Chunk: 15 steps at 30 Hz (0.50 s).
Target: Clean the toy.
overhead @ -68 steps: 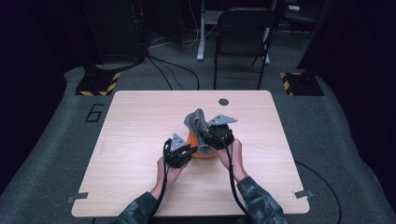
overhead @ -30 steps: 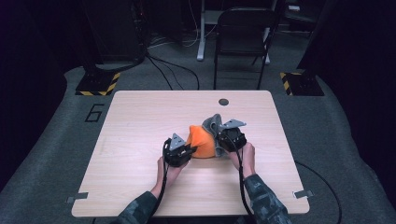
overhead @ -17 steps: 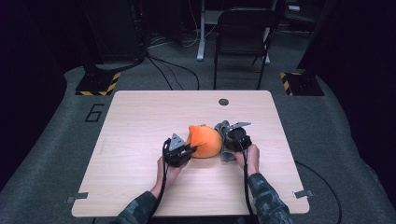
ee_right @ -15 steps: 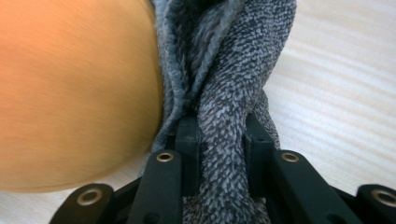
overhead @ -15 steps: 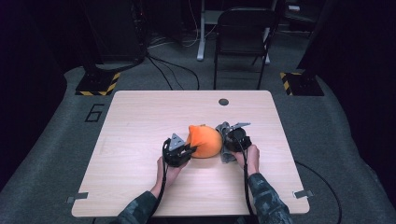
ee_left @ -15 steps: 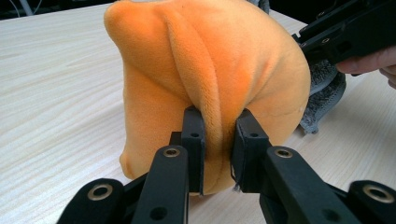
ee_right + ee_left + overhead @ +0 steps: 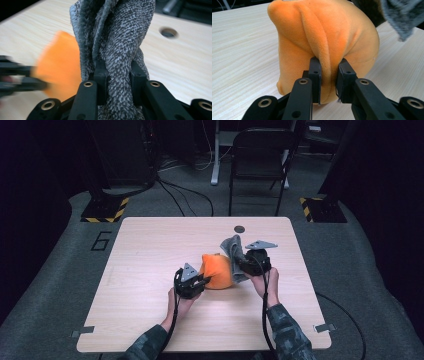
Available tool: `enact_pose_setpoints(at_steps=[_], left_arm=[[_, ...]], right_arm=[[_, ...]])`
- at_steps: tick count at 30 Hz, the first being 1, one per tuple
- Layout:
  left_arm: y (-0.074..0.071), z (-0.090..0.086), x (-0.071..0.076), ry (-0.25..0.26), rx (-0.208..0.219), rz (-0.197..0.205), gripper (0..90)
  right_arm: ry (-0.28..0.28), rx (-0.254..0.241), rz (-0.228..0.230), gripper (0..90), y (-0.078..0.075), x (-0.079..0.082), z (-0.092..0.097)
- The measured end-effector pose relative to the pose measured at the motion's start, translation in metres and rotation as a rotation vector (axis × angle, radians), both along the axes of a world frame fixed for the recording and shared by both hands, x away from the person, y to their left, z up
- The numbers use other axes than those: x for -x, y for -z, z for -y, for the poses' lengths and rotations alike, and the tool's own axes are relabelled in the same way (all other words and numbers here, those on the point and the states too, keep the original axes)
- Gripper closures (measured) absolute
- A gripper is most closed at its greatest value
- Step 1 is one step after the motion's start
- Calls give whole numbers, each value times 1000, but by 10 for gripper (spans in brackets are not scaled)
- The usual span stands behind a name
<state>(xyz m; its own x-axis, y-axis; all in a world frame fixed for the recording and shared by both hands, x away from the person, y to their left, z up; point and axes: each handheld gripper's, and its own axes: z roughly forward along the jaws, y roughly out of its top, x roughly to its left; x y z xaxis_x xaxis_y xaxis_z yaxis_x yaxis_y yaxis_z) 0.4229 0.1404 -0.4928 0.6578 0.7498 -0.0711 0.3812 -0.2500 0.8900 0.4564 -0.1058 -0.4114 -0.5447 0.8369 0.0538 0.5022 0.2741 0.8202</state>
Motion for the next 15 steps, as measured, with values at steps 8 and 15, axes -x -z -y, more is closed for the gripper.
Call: enact_pose_setpoints(at_steps=[8,15], left_arm=[[-1,1,2,11,-7,1,762],[-1,4,3,3,-4,6,763]], right_arm=[[-130,26,44,722,-13,13,-45],[-165,87,47,720,1,9,-69]])
